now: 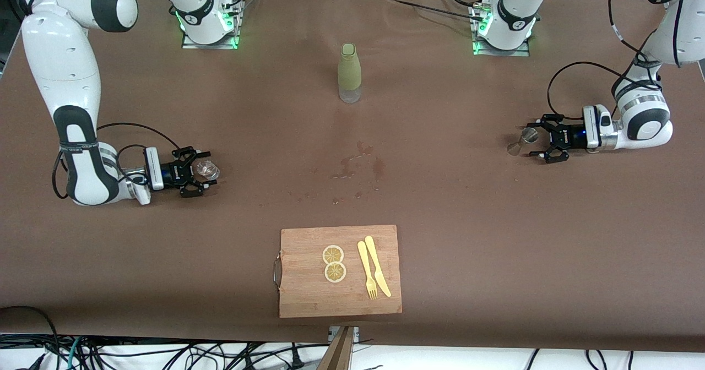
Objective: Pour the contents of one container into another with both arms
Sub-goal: 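Close the right gripper on the beaker while the left gripper grasps the jigger, then lift the beaker with the right gripper while the left gripper brings the jigger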
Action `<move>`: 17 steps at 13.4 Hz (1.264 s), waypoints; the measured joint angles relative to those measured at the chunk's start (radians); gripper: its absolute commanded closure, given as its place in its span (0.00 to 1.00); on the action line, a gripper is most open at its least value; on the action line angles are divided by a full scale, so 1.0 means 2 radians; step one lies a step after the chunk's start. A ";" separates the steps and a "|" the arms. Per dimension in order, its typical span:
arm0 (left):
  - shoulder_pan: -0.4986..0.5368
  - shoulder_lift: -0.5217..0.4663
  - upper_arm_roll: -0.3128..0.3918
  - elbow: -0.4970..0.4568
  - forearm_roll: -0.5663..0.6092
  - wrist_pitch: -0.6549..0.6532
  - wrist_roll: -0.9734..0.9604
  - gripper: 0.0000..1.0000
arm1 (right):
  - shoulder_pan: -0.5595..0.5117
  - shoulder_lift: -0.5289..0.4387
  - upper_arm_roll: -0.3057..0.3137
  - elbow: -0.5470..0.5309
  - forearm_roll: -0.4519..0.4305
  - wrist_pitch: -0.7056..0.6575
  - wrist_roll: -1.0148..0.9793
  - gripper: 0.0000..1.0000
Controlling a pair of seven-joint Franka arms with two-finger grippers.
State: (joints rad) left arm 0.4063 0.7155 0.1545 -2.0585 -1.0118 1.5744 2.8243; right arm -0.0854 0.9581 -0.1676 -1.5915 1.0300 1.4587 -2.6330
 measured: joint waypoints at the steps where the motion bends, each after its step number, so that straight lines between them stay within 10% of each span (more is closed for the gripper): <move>1: -0.001 0.001 0.000 0.001 -0.003 -0.003 0.001 0.00 | 0.001 0.001 0.000 0.000 0.001 0.001 -0.003 0.41; 2: -0.001 0.002 0.000 0.002 -0.005 -0.004 0.001 0.01 | 0.002 0.002 0.001 0.000 0.002 0.001 -0.011 0.73; 6: -0.008 0.008 0.000 0.003 -0.020 -0.007 0.006 0.15 | 0.002 0.003 0.001 0.000 0.013 0.001 -0.025 0.95; 17: -0.018 0.014 -0.001 0.005 -0.022 -0.014 0.010 0.55 | 0.002 0.004 0.015 0.032 0.038 -0.039 0.034 1.00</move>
State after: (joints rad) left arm 0.3699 0.7436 0.1523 -2.0485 -1.0561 1.5472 2.8442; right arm -0.0823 0.9657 -0.1379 -1.5269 1.1070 1.3803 -2.5646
